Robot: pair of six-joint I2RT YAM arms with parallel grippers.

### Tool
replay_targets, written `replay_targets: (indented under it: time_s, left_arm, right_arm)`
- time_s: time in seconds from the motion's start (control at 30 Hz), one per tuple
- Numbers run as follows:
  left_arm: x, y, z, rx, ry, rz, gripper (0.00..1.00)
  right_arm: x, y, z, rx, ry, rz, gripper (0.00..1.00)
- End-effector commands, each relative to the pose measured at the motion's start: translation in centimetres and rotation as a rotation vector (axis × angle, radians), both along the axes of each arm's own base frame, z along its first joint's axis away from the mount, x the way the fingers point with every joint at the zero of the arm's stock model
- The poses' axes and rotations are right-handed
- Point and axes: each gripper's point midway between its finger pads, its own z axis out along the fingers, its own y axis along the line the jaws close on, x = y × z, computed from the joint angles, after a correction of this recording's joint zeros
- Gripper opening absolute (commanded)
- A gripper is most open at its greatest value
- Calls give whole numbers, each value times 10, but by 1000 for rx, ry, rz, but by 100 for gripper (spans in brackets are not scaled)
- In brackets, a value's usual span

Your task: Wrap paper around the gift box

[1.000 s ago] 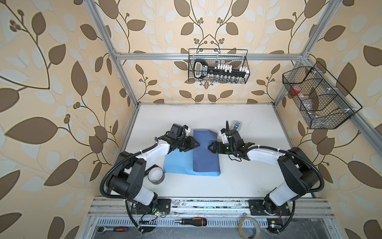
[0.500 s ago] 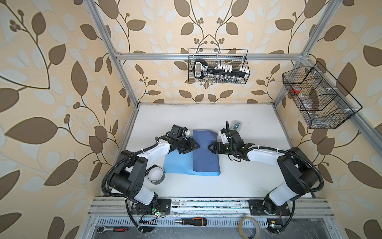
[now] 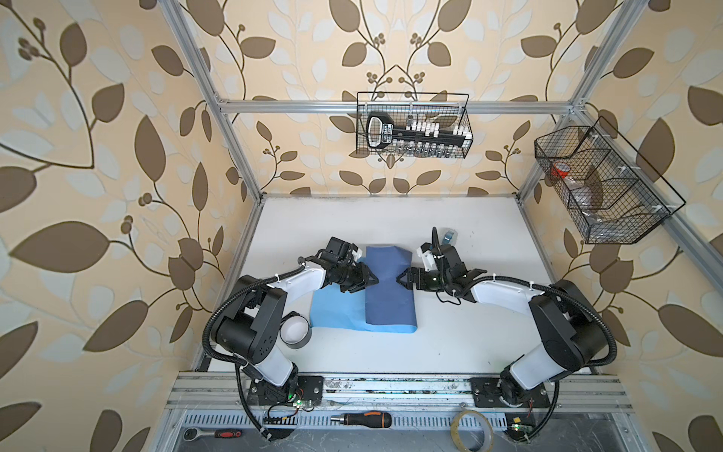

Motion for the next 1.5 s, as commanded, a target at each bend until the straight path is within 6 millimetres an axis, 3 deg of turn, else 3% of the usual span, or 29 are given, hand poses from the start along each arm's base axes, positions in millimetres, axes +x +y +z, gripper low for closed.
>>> replay_targets:
  time_s: [0.0, 0.33, 0.73, 1.17, 1.47]
  left_arm:
    - [0, -3, -4, 8, 5, -24, 39]
    - [-1, -14, 1, -69, 27, -39, 32]
    - [-3, -21, -12, -82, 69, -41, 23]
    - [-4, -12, -27, -15, 71, -30, 15]
    - [-3, -10, -33, -2, 75, -25, 13]
  right_arm:
    - [-5, 12, 14, 69, -1, 67, 94]
    - [5, 21, 2, 108, 43, 79, 93]
    - [5, 11, 0, 99, 56, 108, 94]
    - [8, -23, 19, 24, 42, 121, 94]
    - [13, -16, 9, 66, 92, 111, 85]
